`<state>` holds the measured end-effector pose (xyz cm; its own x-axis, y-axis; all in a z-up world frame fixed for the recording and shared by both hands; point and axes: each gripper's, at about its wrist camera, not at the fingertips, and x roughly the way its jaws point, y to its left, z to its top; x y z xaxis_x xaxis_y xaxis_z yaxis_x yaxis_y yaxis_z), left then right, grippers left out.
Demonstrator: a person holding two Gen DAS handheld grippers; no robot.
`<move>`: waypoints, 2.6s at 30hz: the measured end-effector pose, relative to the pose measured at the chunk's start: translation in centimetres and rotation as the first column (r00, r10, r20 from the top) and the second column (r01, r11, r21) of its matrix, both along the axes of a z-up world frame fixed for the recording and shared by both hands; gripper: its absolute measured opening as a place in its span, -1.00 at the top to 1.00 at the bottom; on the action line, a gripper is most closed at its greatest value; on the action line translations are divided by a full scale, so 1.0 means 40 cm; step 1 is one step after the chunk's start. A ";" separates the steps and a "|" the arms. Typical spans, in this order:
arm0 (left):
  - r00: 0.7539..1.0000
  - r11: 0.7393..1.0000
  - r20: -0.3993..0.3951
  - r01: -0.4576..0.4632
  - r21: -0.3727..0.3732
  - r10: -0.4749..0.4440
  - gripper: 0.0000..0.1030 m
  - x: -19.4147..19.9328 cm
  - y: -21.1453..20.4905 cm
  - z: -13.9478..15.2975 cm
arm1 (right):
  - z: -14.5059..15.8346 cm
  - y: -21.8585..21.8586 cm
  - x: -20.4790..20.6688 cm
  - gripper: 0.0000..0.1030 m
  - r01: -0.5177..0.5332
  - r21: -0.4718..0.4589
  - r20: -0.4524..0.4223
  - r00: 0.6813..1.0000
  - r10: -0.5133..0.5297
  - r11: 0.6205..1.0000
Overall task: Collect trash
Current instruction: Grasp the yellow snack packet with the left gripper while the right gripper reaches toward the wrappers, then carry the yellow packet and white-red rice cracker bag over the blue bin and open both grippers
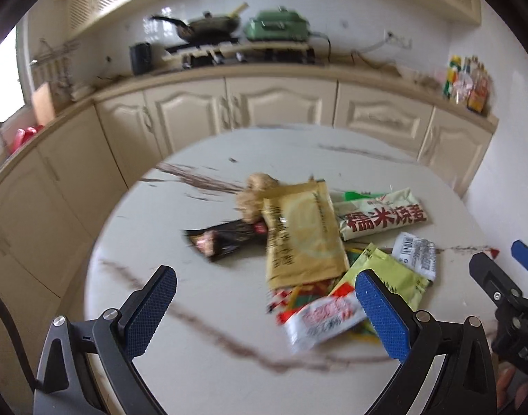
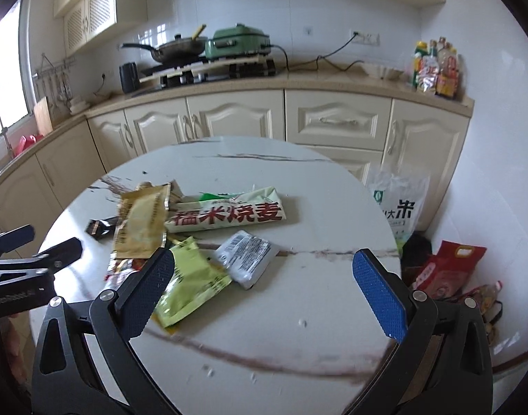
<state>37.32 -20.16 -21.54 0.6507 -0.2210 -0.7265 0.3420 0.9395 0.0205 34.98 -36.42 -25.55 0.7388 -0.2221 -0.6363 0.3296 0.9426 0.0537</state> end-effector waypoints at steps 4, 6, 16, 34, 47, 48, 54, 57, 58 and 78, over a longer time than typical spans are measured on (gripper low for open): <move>0.996 1.000 -0.084 0.013 0.022 -0.011 -0.99 0.120 -0.062 -0.045 | -0.019 -0.035 0.056 -1.00 -0.008 0.008 -0.033 0.999 0.008 1.000; 0.988 1.000 -0.151 0.013 0.012 -0.011 -0.98 0.174 -0.079 -0.069 | -0.026 -0.053 0.082 -1.00 -0.015 0.018 -0.043 0.999 0.016 1.000; 0.984 1.000 -0.178 -0.027 -0.008 0.025 -0.77 0.309 -0.097 -0.109 | -0.064 -0.088 0.159 -1.00 -0.046 0.061 -0.073 0.996 0.051 0.997; 0.992 0.990 -0.119 0.026 -0.138 -0.043 0.02 0.209 0.037 -0.063 | -0.098 -0.026 0.216 -1.00 -0.119 0.028 -0.145 0.982 0.121 0.993; 0.997 0.987 -0.079 0.005 -0.164 -0.018 0.02 0.073 0.163 0.016 | -0.150 0.006 0.408 -1.00 -0.531 -0.064 -0.348 0.806 0.480 0.845; 0.997 0.986 -0.079 0.001 -0.165 -0.015 0.02 0.068 0.169 0.019 | -0.160 0.011 0.422 -1.00 -0.574 -0.038 -0.368 0.769 0.523 0.818; 0.996 0.986 -0.085 -0.010 -0.165 -0.004 0.02 0.056 0.197 0.035 | -0.191 -0.012 0.485 -0.96 -0.574 0.086 -0.363 0.743 0.563 0.814; 0.996 0.986 -0.088 -0.017 -0.168 0.002 0.02 0.059 0.196 0.037 | -0.188 -0.011 0.482 -0.75 -0.546 0.084 -0.360 0.763 0.536 0.834; 0.996 0.985 -0.090 -0.020 -0.172 0.004 0.02 0.060 0.196 0.036 | -0.184 -0.012 0.480 -0.65 -0.521 0.086 -0.356 0.780 0.514 0.850; 0.998 0.978 -0.051 -0.031 -0.207 0.021 0.02 -0.006 0.283 0.108 | 0.000 0.052 0.379 -0.10 -0.465 -0.008 -0.244 0.860 0.449 0.885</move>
